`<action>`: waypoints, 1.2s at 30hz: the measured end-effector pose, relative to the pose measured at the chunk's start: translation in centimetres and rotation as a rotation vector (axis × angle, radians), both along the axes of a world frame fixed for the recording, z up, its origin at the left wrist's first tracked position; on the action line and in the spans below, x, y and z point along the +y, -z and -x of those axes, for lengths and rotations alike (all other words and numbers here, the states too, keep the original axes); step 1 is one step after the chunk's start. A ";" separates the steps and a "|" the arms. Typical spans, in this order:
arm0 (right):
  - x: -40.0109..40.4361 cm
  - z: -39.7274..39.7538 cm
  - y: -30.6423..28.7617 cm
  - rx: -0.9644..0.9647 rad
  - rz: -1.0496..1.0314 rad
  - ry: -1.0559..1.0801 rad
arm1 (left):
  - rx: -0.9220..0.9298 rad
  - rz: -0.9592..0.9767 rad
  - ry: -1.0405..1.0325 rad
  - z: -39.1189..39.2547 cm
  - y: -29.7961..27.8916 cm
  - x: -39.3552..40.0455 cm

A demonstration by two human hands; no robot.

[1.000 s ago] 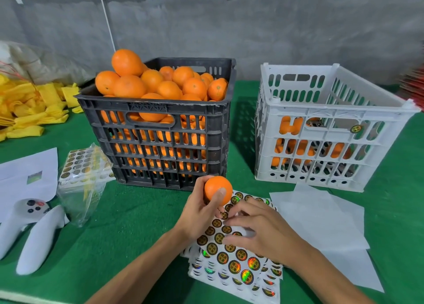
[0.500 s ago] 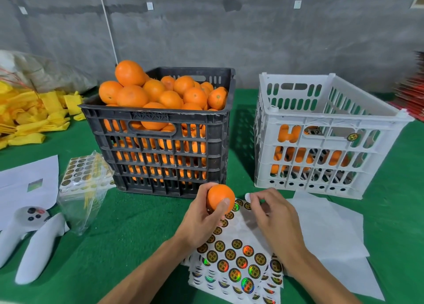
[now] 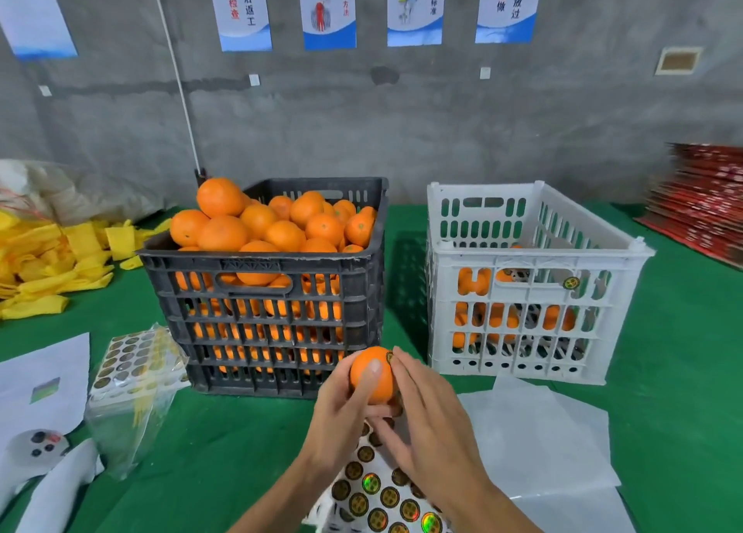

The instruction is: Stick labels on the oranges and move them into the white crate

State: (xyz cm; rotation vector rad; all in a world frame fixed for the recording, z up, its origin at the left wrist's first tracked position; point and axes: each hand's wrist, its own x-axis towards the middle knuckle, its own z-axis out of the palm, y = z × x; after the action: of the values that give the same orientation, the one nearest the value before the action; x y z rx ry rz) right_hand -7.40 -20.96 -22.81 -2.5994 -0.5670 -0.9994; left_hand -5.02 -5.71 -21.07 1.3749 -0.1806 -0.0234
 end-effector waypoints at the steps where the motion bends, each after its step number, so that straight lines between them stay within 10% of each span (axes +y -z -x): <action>1: 0.0 -0.4 -0.9 -0.044 -0.026 0.020 | 0.002 0.009 -0.010 -0.2 -1.1 -0.7; 9: -5.5 -4.8 -12.2 -0.376 -0.145 0.132 | -0.159 0.047 0.217 -3.2 -12.8 -4.8; 17: -8.9 -8.5 -17.0 -0.253 0.002 0.372 | -0.795 -0.884 -0.372 -8.9 -19.5 -1.3; 24: -7.5 -10.3 -11.9 -0.110 0.183 0.355 | -0.084 -1.485 -0.123 -14.4 -21.4 3.2; 30: -7.6 -11.2 -11.1 -0.130 0.146 0.352 | -0.036 -1.956 -0.061 -16.0 -22.1 1.6; 36: -8.1 -11.5 -10.3 -0.195 0.145 0.334 | -0.060 -1.990 -0.043 -16.6 -22.3 1.3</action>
State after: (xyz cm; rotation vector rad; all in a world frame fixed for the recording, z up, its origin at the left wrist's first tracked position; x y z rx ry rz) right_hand 4.07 -29.09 -12.47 -2.8037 -0.2588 -1.3734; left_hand 11.60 -4.45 1.24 3.3649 -0.1499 -0.1557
